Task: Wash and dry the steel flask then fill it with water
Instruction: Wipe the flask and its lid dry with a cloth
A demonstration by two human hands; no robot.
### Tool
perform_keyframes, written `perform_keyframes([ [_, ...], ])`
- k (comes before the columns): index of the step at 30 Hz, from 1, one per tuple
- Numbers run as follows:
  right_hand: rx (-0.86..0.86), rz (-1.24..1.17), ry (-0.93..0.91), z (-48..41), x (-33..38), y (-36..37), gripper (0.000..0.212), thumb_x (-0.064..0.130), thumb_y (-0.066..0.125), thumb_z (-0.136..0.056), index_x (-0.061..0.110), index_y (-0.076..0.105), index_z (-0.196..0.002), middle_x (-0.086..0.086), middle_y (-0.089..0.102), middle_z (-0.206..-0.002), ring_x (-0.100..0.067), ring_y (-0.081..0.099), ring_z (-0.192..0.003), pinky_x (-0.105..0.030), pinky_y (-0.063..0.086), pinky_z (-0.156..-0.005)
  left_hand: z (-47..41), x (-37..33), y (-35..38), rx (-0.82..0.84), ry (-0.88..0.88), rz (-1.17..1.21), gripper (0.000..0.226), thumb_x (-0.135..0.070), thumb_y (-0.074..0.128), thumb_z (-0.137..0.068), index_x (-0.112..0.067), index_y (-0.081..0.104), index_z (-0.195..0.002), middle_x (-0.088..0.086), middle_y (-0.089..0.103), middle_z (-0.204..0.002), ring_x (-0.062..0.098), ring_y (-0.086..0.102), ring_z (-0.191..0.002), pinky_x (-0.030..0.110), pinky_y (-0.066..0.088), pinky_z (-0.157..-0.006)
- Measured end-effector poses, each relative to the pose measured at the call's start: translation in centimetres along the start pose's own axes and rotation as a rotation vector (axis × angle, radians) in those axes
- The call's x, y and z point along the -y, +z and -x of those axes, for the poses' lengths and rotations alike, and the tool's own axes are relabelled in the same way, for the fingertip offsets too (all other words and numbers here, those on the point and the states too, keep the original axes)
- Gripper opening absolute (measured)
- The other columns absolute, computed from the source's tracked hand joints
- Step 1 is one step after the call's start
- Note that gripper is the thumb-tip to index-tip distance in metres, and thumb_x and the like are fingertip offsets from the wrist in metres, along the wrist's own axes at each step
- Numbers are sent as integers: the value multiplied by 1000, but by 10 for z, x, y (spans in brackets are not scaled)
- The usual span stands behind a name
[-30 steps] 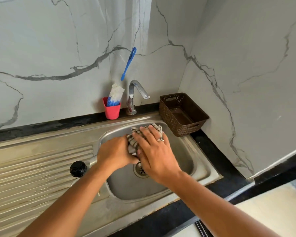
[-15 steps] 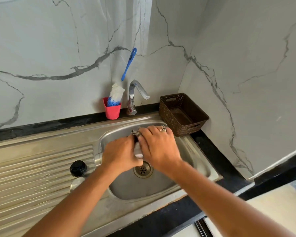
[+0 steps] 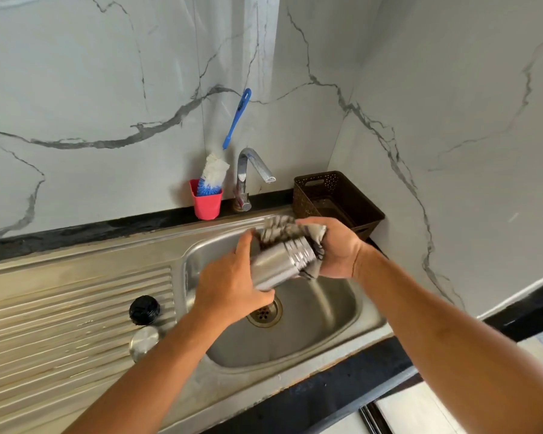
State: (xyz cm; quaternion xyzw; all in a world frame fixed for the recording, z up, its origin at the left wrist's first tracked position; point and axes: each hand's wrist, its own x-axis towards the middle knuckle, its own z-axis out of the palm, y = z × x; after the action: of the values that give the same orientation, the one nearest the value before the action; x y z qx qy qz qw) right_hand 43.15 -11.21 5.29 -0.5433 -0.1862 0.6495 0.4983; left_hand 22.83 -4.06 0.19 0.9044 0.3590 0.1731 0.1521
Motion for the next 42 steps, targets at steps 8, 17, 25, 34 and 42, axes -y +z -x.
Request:
perform_keyframes([
  [8, -578, -1, -576, -26, -59, 77, 52, 53, 37, -109, 30, 48, -154, 4, 56, -152, -12, 50, -140, -38, 36, -121, -11, -4, -1, 115, -327, 188, 126, -56, 87, -70, -22, 12, -166, 4, 69, -133, 26, 69, -117, 37, 56, -89],
  [17, -573, 1765, -569, -36, -25, 48, 32, 42, 37, -102, 28, 63, -91, -1, 70, -109, -29, 64, -109, -45, 47, -88, -13, -5, -7, 131, -80, -182, 132, -54, 72, -83, -14, -27, -161, -9, 66, -81, 6, 53, -58, 23, 36, -46],
  [25, -341, 1700, -278, -33, 0, 29, 35, 38, 34, -106, 18, 61, -98, -6, 68, -99, -26, 65, -91, -44, 55, -88, -22, 2, 3, 149, 0, -215, 146, -56, 82, -73, -20, -31, -159, -8, 63, -79, 10, 55, -62, 27, 51, -63],
  [34, -367, 1621, -336, -29, -38, 25, 33, 39, 35, -106, 21, 60, -117, -5, 67, -113, -29, 67, -102, -49, 56, -89, -17, 10, -3, 178, 108, -318, 143, -63, 76, -78, -18, -33, -158, -6, 61, -79, 12, 53, -62, 28, 51, -69],
  [42, 95, -42, 4, -10, 10, -13, 49, 34, 45, -100, -1, 69, -124, -26, 64, -130, -36, 64, -110, -47, 48, -102, -18, 2, -4, 162, 45, 236, 158, -87, 81, -49, -47, -27, -157, 1, 44, -161, 29, 60, -130, 45, 53, -103],
])
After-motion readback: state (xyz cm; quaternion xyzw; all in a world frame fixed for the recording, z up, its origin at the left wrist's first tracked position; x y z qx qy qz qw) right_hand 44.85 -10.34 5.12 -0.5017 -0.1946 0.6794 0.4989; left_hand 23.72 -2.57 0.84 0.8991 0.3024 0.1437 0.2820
